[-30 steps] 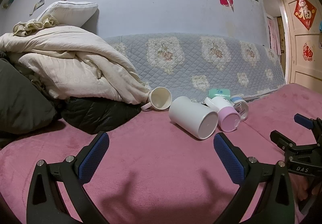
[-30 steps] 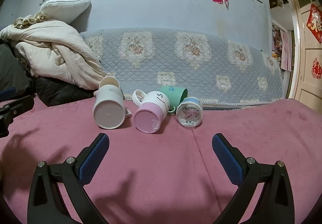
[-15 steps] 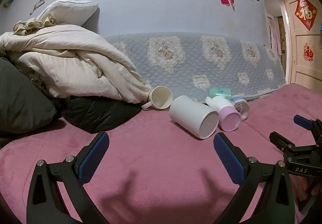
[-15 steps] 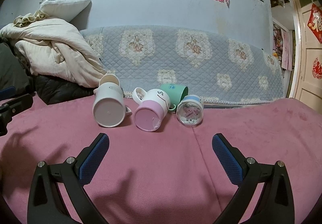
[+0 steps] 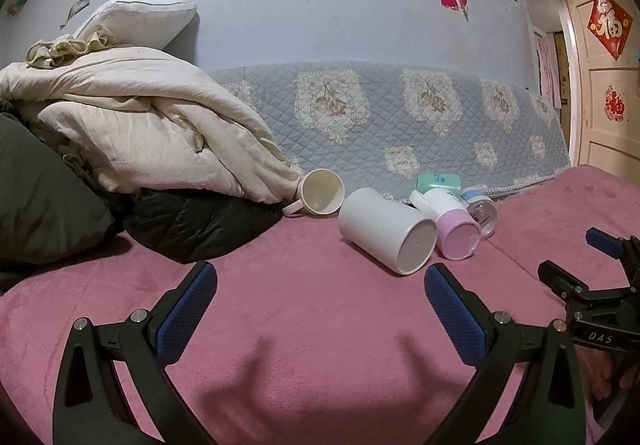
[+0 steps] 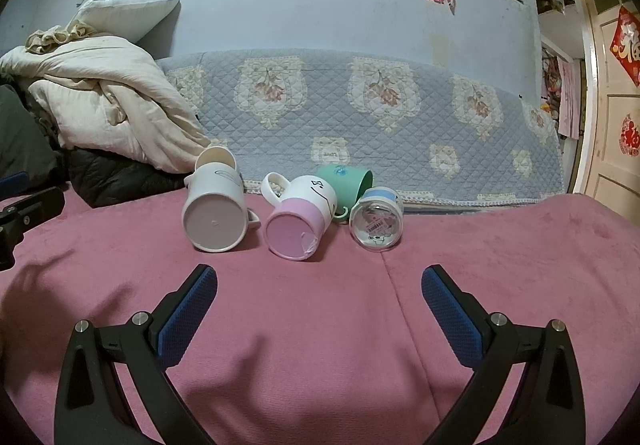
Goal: Flip cup upright
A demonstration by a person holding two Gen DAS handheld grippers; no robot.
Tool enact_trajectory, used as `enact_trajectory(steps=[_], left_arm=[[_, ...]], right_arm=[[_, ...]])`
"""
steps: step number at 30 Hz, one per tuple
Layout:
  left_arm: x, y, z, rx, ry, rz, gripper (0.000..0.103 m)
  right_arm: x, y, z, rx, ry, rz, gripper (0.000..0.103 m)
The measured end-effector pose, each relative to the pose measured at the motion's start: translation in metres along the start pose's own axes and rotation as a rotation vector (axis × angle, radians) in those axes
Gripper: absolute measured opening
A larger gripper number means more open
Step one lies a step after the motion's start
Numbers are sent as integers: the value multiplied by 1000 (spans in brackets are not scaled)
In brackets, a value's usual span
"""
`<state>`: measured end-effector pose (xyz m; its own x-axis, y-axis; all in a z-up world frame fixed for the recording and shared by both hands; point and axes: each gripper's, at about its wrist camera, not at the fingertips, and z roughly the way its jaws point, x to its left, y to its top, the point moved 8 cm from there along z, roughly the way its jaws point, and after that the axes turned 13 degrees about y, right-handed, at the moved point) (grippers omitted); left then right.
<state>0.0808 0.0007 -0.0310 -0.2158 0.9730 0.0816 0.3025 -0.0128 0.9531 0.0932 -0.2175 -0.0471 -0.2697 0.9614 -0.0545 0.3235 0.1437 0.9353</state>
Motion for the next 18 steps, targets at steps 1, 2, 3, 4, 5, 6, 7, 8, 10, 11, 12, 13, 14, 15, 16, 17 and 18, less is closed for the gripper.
enact_trajectory(steps=[1, 2, 3, 4, 5, 6, 7, 8, 10, 11, 12, 13, 14, 15, 16, 17, 18], left_arm=[[0, -1, 0, 0, 0, 0, 103], [0, 0, 0, 0, 0, 0, 103], [0, 0, 0, 0, 0, 0, 103], [0, -1, 1, 1, 0, 0, 103], [0, -1, 1, 1, 0, 0, 103], [0, -2, 0, 0, 0, 0, 103], [0, -2, 0, 0, 0, 0, 103], [0, -2, 0, 0, 0, 0, 103], [0, -3, 0, 0, 1, 1, 103], [0, -2, 0, 0, 0, 1, 103], [0, -1, 0, 1, 1, 1, 103], [0, -1, 0, 1, 0, 1, 103], [0, -2, 0, 1, 0, 1, 103], [0, -2, 0, 1, 0, 0, 103], [0, -1, 0, 2, 0, 1, 103], [0, -2, 0, 2, 1, 1, 103], [0, -1, 0, 3, 1, 1, 103]], right_arm=[[0, 0, 0, -1, 0, 0, 103], [0, 0, 0, 1, 1, 0, 103], [0, 0, 0, 1, 1, 0, 103], [0, 0, 0, 0, 1, 0, 103], [0, 0, 0, 0, 1, 0, 103], [0, 0, 1, 1, 0, 0, 103], [0, 0, 1, 2, 0, 0, 103], [0, 0, 1, 2, 0, 0, 103], [0, 0, 1, 2, 0, 0, 103], [0, 0, 1, 1, 0, 0, 103], [0, 0, 1, 1, 0, 0, 103], [0, 0, 1, 2, 0, 0, 103], [0, 0, 1, 2, 0, 0, 103], [0, 0, 1, 2, 0, 0, 103], [0, 0, 1, 2, 0, 0, 103], [-1, -1, 1, 2, 0, 1, 103], [-1, -1, 1, 3, 0, 1, 103]])
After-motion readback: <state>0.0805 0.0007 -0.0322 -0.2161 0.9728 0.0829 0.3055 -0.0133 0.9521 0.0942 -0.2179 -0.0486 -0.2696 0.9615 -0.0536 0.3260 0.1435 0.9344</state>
